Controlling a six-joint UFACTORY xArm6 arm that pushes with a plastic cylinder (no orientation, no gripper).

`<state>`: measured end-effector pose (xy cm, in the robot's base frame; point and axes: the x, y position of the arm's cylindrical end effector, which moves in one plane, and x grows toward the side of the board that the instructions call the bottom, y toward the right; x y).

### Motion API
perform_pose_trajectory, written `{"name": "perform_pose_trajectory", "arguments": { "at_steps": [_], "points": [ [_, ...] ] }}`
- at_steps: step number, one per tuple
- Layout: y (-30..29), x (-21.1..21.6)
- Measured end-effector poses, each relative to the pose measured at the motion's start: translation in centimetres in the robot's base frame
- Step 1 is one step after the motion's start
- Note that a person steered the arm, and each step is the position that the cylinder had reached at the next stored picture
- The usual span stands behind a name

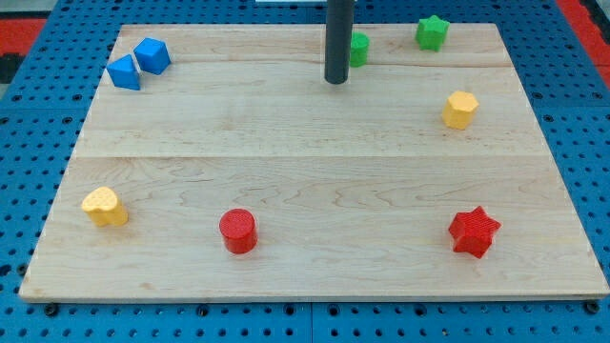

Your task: Move your arm to the bottom right

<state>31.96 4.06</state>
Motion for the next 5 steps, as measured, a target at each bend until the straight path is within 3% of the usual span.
{"name": "perform_pose_trajectory", "arguments": {
  "at_steps": [1, 2, 3, 4, 5],
  "points": [
    [0.0, 5.5],
    [4.8, 13.6],
    [17.0, 17.3],
    [19.7, 23.2],
    [16.0, 26.5]
  ]
}}
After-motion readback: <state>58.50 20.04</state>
